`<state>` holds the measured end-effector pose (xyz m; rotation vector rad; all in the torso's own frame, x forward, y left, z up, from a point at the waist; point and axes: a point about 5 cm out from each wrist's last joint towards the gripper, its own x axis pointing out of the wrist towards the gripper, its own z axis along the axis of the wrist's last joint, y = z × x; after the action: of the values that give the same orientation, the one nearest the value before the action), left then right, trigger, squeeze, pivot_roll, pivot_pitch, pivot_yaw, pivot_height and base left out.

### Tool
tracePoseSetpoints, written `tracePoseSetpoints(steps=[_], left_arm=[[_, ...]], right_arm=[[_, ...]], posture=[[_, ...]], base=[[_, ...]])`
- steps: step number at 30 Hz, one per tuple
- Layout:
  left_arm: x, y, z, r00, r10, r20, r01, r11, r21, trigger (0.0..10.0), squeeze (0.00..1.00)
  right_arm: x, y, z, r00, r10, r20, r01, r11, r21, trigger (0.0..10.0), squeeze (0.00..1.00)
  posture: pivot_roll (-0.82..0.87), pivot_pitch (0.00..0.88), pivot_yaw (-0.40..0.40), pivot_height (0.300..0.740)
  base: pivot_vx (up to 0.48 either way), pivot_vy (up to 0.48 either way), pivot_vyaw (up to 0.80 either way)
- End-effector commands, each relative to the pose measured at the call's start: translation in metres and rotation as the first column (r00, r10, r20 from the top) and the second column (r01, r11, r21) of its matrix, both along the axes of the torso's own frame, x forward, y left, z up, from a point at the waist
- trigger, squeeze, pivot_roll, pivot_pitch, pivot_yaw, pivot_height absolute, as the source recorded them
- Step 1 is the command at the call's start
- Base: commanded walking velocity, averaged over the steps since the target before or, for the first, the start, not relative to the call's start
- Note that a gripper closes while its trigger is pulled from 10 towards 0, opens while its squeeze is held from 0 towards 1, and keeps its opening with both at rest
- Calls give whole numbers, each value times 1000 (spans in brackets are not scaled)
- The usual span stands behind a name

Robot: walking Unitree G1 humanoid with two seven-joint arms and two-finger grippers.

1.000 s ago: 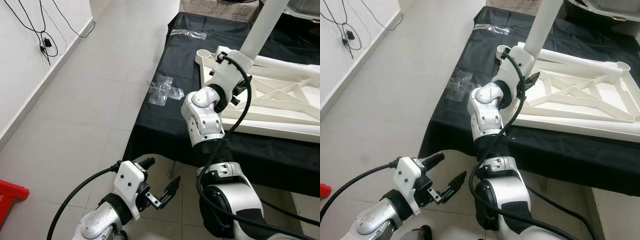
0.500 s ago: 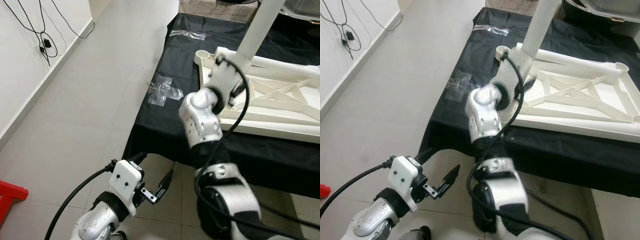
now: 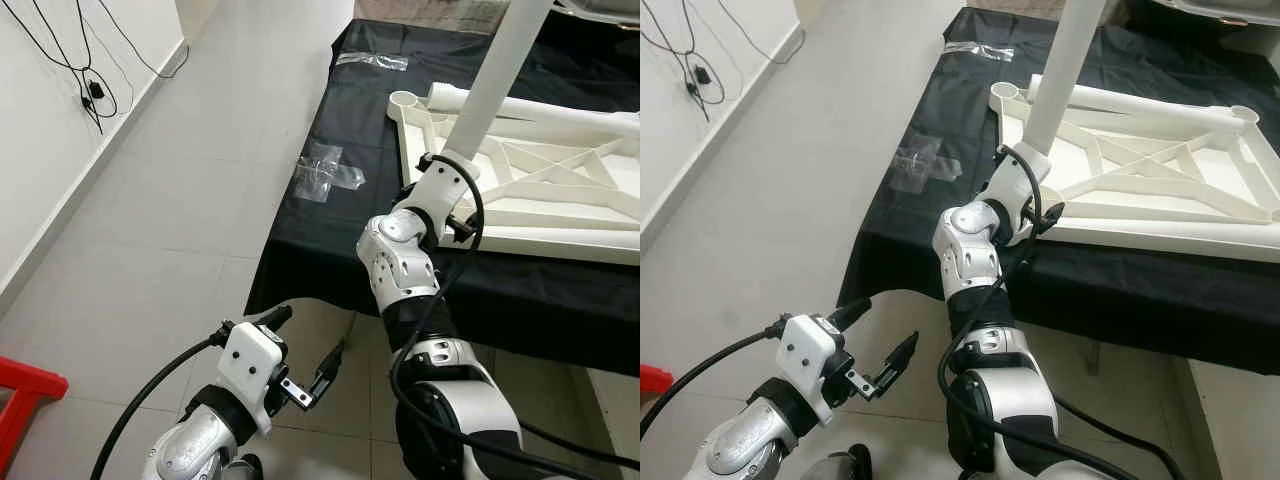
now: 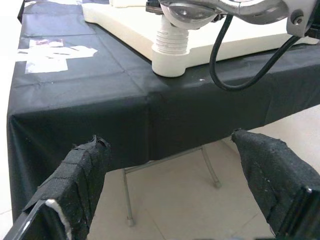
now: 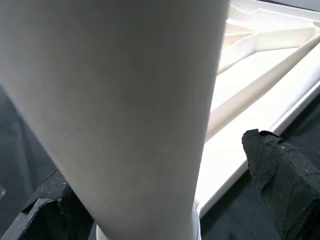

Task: Building children table

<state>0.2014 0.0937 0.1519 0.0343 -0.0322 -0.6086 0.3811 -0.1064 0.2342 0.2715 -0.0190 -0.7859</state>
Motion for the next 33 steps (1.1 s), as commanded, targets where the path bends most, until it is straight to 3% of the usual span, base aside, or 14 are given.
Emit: tracePoseSetpoints(steps=[1,14,19,27,28,33], left_arm=[[-1,-1,-5,1000,-5,-18,5,1000,5,10000,0],[2,-2,-7,1000,-14,-19,14,1000,11,10000,0],[3,-1,-8,1000,-15,-18,15,1000,16,10000,0],[5,0,-10,1000,-13,-20,13,1000,17,10000,0],[7,0,-11,1000,-10,-19,11,1000,20,10000,0],[9,1,-12,1000,-2,-21,3,1000,23,10000,0]], right_arm=[[-3,1,-8,1000,25,5,-25,999,24,10000,0],[-12,7,-23,975,221,1,-220,975,-25,10000,0],[-19,10,-29,934,358,10,-357,932,-69,10000,0],[-27,8,-32,892,451,20,-448,890,-85,10000,0],[-31,7,-34,873,488,5,-485,867,-113,10000,0],[-43,2,-42,843,536,-32,-535,833,-144,10000,0]], posture=[[101,226,-42,740],[95,225,-41,740],[93,221,-39,740],[87,213,-41,740],[84,209,-39,740],[78,200,-37,740]], base=[[0,0,0],[0,0,0],[0,0,0],[0,0,0],[0,0,0],[0,0,0]])
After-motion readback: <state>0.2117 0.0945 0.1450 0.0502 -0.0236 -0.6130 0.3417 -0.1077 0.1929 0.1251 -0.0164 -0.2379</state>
